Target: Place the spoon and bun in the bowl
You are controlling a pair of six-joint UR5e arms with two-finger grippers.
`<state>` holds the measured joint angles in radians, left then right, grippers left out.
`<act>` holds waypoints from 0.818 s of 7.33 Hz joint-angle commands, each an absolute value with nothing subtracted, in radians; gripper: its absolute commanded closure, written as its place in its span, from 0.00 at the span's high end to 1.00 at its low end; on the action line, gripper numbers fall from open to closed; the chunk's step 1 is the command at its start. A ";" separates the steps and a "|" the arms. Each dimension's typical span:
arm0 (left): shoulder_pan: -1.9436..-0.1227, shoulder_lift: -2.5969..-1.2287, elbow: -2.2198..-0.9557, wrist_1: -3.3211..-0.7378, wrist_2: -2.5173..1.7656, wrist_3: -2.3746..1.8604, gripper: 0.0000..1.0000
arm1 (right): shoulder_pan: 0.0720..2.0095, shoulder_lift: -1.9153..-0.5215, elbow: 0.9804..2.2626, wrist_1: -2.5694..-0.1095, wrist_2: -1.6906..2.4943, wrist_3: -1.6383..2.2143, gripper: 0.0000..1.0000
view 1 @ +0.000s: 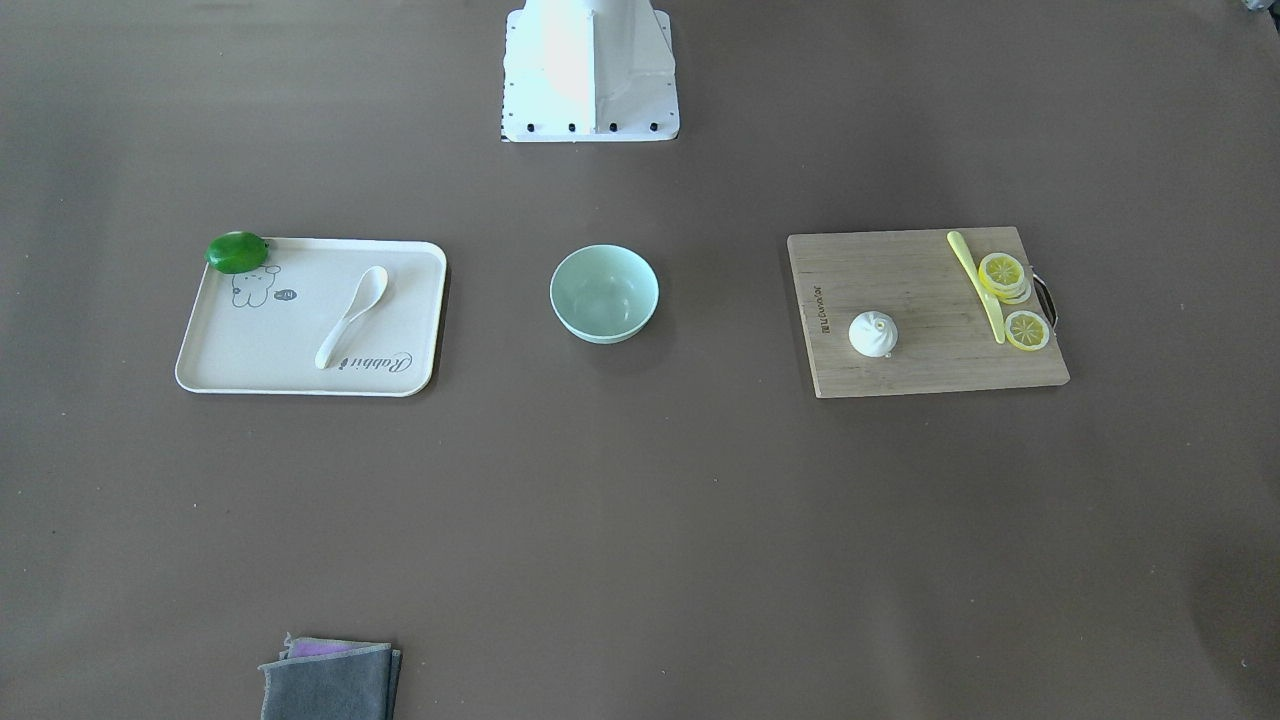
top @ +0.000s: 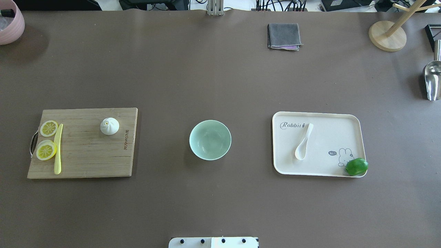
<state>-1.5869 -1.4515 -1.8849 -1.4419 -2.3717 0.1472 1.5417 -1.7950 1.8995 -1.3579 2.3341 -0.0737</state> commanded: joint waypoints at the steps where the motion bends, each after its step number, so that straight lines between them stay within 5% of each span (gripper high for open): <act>1: -1.594 -1.448 -1.903 -1.454 -2.370 0.149 0.98 | 1.542 -1.795 1.916 -1.310 2.338 -0.072 1.00; 4: -1.594 -1.457 -1.980 -1.468 -2.373 0.147 0.98 | 1.542 -1.767 1.991 -1.307 2.336 -0.020 1.00; 6: -1.627 -1.456 -1.950 -1.698 -2.375 0.141 0.98 | 1.542 -1.732 1.991 -1.309 2.420 0.002 1.00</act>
<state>-1.6112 -1.4547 -1.9719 -1.5583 -2.3738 0.1428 1.5416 -1.7501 1.9863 -1.3095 2.3730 -0.0114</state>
